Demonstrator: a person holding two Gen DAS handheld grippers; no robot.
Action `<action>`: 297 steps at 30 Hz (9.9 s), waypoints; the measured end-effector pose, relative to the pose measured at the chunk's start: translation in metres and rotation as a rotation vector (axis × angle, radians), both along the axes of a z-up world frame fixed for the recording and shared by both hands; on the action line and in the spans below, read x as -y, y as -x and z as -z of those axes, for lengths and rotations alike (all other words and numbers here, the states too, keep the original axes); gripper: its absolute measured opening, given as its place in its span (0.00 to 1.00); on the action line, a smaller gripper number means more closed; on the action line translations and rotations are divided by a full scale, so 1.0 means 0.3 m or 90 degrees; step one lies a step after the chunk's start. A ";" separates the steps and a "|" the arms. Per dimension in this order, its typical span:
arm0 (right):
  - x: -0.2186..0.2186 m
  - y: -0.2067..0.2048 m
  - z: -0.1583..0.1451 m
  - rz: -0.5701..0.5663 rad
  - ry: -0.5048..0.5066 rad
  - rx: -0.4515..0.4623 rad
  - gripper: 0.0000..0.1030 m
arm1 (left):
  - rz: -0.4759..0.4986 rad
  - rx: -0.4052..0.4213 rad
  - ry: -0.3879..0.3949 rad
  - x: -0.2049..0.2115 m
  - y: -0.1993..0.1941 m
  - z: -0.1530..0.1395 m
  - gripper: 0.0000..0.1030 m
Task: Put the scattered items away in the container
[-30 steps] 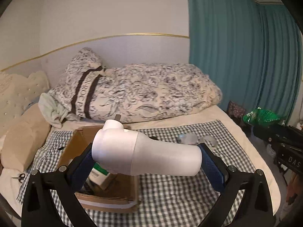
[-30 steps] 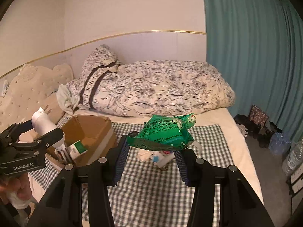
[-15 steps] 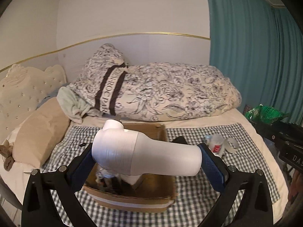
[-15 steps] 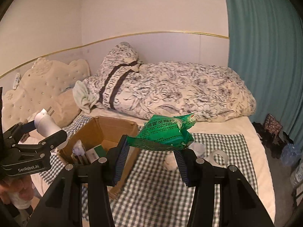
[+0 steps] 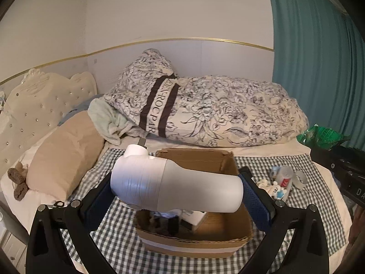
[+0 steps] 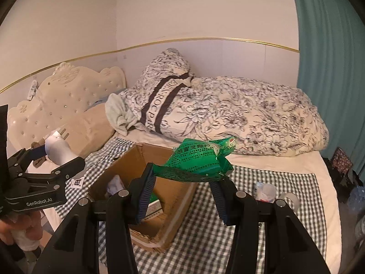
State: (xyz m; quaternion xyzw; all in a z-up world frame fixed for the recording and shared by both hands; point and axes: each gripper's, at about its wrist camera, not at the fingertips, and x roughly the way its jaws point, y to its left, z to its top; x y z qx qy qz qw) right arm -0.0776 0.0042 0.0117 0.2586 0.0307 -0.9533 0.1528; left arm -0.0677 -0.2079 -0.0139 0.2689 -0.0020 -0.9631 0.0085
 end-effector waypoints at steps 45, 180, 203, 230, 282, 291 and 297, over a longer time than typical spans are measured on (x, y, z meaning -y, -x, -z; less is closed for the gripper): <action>0.302 0.446 0.378 -0.103 -0.058 0.153 0.46 | -0.019 0.152 -0.013 0.120 0.436 0.365 1.00; -0.725 -0.197 -0.074 0.271 -0.039 -0.053 1.00 | 0.085 0.005 0.032 -0.697 0.004 -0.022 1.00; -0.870 -0.025 0.197 0.218 -0.047 0.045 1.00 | 0.159 0.121 0.057 -0.874 0.211 0.328 1.00; -0.994 0.341 0.614 0.205 -0.030 0.167 1.00 | 0.162 0.200 0.089 -0.964 0.448 0.705 1.00; -1.020 0.683 0.874 0.241 -0.003 0.238 0.79 | 0.215 0.237 0.035 -1.006 0.735 0.899 0.16; -1.017 0.600 0.789 0.237 0.012 0.214 0.79 | 0.212 0.202 0.024 -0.975 0.682 0.799 0.15; -1.008 0.539 0.713 0.239 0.019 0.195 0.79 | 0.208 0.177 0.020 -0.960 0.627 0.713 0.15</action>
